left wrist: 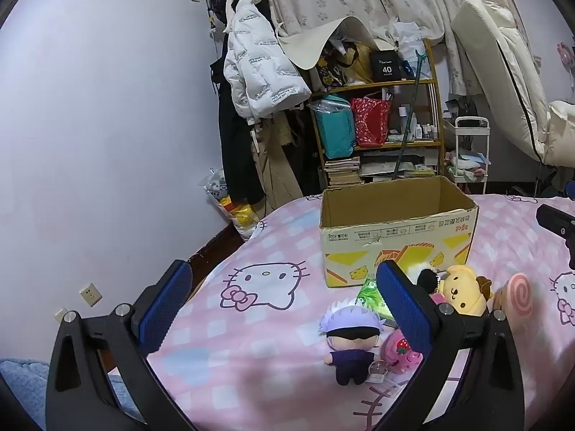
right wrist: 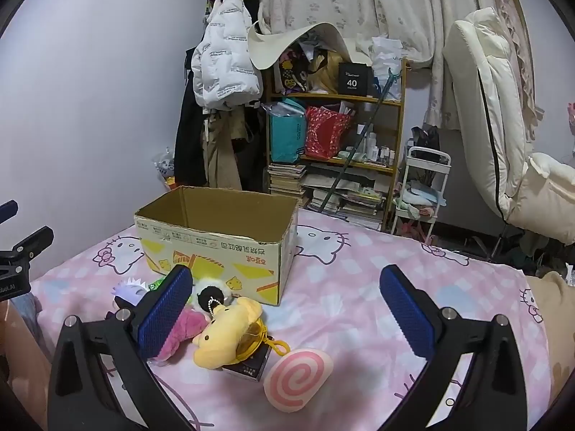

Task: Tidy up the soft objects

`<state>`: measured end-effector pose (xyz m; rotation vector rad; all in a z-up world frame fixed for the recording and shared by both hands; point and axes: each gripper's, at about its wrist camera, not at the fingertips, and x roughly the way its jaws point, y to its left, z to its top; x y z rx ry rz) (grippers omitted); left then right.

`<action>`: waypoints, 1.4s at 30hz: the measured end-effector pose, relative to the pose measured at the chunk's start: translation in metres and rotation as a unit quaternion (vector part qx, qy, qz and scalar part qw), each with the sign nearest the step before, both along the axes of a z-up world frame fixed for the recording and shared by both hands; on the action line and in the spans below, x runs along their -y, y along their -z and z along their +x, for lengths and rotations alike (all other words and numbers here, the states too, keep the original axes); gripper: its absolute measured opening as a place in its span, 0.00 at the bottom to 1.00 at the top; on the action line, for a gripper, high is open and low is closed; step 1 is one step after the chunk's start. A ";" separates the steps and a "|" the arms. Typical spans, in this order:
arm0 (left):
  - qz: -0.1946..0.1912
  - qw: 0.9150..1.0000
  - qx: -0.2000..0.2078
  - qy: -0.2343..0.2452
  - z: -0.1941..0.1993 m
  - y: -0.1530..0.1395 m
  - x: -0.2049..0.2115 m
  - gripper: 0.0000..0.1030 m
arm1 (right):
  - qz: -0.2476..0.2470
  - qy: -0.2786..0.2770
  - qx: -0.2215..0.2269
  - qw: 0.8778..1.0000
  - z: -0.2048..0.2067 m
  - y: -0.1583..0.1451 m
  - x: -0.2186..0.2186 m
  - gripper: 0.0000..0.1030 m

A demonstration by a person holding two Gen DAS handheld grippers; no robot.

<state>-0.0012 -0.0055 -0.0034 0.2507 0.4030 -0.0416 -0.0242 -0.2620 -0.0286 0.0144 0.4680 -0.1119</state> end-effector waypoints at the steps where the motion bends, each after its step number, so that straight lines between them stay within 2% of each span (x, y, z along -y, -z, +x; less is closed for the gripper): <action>1: 0.000 1.000 0.000 0.001 0.000 0.000 0.000 0.98 | 0.002 0.000 0.001 1.000 0.000 0.000 0.001 1.00; 42: 0.001 1.000 -0.006 0.004 0.002 0.003 -0.001 0.98 | 0.003 0.001 -0.002 1.000 0.001 -0.001 0.000 1.00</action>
